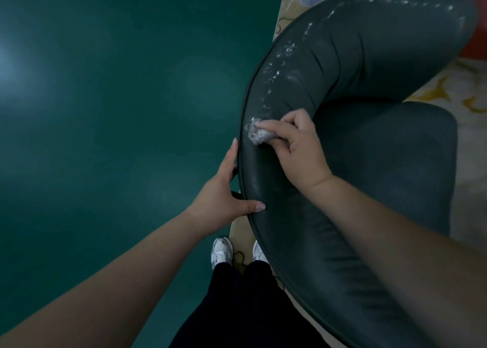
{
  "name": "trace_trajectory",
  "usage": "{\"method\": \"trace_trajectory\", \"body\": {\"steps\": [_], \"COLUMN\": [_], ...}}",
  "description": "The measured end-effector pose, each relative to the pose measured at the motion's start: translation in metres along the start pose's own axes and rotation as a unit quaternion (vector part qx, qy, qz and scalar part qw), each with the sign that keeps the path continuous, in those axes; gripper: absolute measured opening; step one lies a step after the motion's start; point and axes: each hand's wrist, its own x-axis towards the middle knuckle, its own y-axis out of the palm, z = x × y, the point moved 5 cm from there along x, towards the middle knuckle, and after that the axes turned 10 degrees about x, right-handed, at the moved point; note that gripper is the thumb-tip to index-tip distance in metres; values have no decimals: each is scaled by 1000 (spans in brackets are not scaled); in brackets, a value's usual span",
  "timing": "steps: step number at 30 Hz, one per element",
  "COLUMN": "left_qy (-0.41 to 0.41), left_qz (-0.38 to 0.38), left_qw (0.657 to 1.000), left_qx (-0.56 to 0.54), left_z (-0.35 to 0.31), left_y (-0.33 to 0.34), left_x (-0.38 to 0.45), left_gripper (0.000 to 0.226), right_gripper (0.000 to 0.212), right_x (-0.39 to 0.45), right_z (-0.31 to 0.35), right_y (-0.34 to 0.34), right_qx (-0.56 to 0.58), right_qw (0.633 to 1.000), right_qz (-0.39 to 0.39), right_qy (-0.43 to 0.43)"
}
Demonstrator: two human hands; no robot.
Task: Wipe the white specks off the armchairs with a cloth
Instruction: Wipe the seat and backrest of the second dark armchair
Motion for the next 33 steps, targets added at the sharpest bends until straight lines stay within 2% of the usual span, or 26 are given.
{"method": "trace_trajectory", "body": {"steps": [4,7,15,22,26,29,33], "left_qy": [-4,-6,-22,-29,-34,-20,-11], "left_qz": [4,4,0,22,36,59,100], "left_qw": [1000,1000,998,993,993,993,991], "left_qx": [-2,-2,-67,-116,-105,-104,-92], "left_z": [-2,-2,-1,-6,-7,-12,-14], "left_y": [2,2,1,-2,-10,-21,-31], "left_x": [-2,0,1,11,26,42,57], "left_gripper": [125,127,119,114,109,108,105], "right_gripper": [37,32,34,35,35,30,33], "right_x": [-62,-98,4,-63,-6,37,13], "right_z": [2,1,1,11,17,18,24], "right_y": [-11,-15,0,-4,2,7,9], "right_qx": [21,30,33,-13,-60,-76,-94], "right_qw": [999,999,998,1000,998,997,995], "right_qz": [33,28,-47,-5,7,-11,-31], "right_qy": [-25,-19,20,-16,-15,28,25]}}
